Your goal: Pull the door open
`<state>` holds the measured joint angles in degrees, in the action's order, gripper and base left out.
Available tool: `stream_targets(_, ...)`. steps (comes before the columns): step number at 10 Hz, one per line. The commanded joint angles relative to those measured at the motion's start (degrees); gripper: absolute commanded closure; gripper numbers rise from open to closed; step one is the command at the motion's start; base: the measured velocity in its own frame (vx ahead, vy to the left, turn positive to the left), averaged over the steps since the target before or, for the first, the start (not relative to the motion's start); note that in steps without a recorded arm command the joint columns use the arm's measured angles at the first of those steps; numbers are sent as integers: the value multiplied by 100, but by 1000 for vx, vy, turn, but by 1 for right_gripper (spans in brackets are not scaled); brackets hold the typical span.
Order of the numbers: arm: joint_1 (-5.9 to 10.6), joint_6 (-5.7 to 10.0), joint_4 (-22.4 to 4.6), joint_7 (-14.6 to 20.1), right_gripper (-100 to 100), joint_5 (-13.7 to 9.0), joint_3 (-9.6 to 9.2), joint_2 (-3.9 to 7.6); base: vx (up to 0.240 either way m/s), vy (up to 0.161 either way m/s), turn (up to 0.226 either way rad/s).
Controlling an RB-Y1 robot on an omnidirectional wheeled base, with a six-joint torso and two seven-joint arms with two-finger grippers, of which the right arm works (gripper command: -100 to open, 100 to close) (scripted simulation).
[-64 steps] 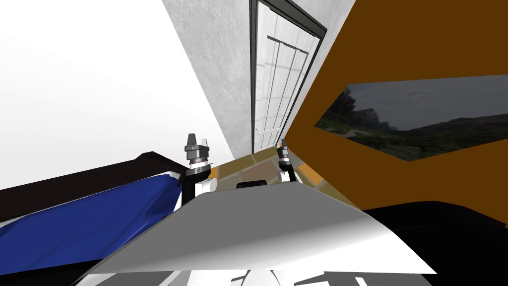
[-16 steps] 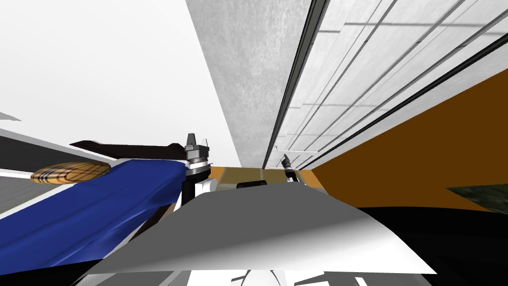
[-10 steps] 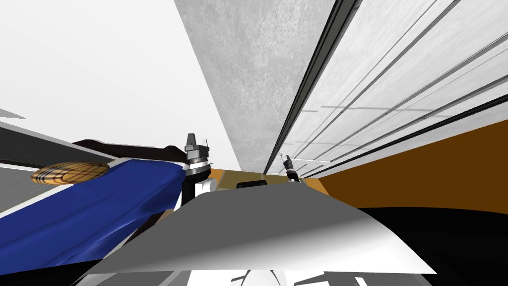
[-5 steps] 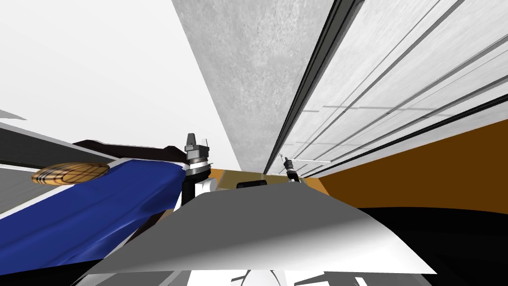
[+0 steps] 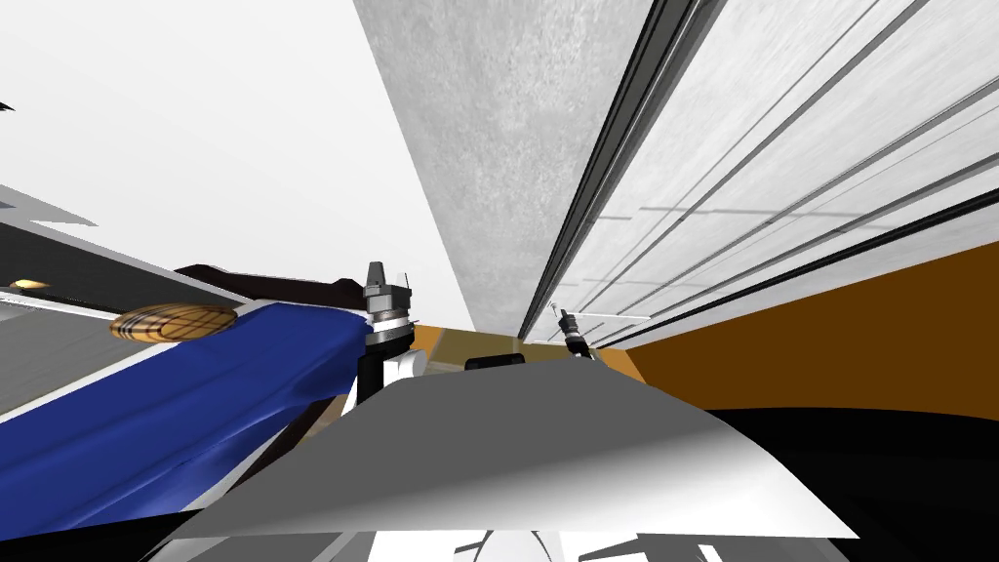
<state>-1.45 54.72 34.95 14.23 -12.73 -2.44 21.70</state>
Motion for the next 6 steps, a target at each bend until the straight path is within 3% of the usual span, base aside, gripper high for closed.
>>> stream_targets(1,-61,64,2,71,100,38,-78,33,-172,-30,69)
stream_targets(6,-281,345,69,431,100,195,-409,300,-214,-50,97)
